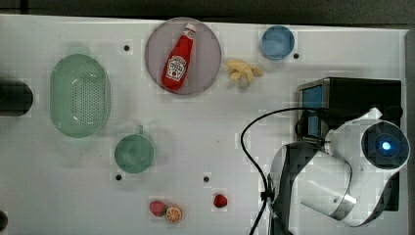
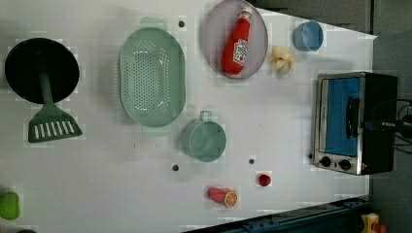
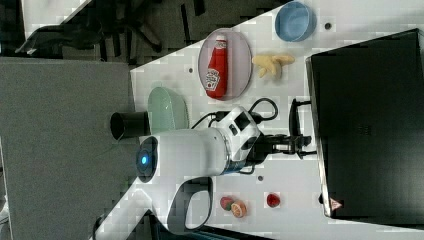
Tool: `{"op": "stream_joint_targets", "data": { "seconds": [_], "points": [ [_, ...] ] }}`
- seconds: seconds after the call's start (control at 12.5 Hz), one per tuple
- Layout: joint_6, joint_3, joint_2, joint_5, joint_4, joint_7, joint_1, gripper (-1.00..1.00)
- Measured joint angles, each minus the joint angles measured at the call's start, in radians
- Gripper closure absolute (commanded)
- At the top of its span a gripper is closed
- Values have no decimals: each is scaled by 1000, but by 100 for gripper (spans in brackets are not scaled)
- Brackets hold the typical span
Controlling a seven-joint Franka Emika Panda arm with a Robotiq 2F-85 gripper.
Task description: Flap open oven.
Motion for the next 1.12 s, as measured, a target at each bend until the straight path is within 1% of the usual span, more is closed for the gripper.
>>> {"op": "stream_joint_targets", "data": {
  "seconds": [0.4,0.8,0.88,0.96,1.12],
  "points": [
    [121,19,71,-6,-33,-7,4,65],
    [131,29,77,-3,-33,-13,2,65],
    [131,35,77,-16,-33,-9,2,65],
    [131,41,77,-54,-35,3,5,65],
    [128,62,75,-155,-41,62,15,65]
  ]
}}
